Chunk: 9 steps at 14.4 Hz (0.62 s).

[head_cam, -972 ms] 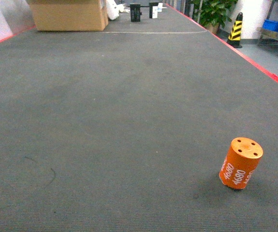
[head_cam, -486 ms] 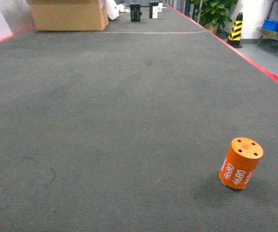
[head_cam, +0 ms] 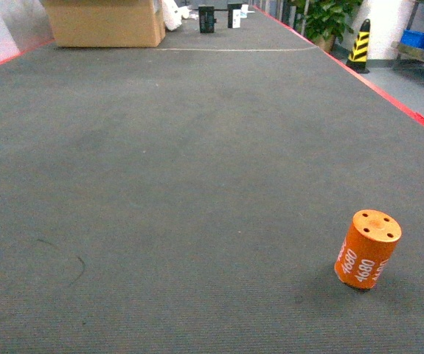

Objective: Sort blue parts and orange caps into right shelf containers

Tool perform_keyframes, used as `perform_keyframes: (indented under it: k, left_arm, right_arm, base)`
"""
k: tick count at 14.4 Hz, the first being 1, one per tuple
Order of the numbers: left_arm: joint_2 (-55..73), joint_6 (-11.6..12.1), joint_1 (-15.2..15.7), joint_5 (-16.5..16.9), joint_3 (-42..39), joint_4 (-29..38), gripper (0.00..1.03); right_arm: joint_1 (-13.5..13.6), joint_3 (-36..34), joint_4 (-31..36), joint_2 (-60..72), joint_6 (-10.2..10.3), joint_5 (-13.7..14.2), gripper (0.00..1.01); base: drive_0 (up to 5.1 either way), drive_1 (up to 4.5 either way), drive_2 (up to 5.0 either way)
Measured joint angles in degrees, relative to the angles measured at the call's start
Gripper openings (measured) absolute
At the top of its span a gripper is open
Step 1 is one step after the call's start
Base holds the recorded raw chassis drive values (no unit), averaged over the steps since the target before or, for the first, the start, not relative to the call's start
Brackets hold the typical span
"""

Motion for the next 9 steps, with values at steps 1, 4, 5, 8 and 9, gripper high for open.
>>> perform_keyframes:
  k: [1,4,5,8,9]
  left_arm:
    - [0.0,-0.02,0.0,0.0,0.0,0.0,0.45]
    - [0.0,0.0,0.0,-0.04,0.02,0.0,0.45]
    - [0.0,0.0,-0.2,-0.02,0.02,0.0,0.45]
    - [0.07,0.0,-0.15,-0.04,0.04,0.0,0.45]
    - [0.07,-0.02,-0.15,-0.04,0.04,0.0,0.45]
  right_arm:
    - [0.0,0.0,0.0,0.0,0.0,0.0,0.98]
    - [-8.11,3.41,-7.56,8.72,5.16,-17.0,0.98]
    - [-10.12,3.32,-5.38,12.11,7.37,-24.33,0.98]
    - [-9.35,3.69,-0.28,16.06,7.76,-26.75,0.98]
    - [-8.13,3.69,1.38,17.31,7.76,-25.7,0.98]
  base:
    - [0.0,0.0,0.0]
    - [0.0,0.0,0.0]
    - [0.0,0.0,0.0]
    - [0.0,0.0,0.0]
    - [0.0,0.0,0.0]
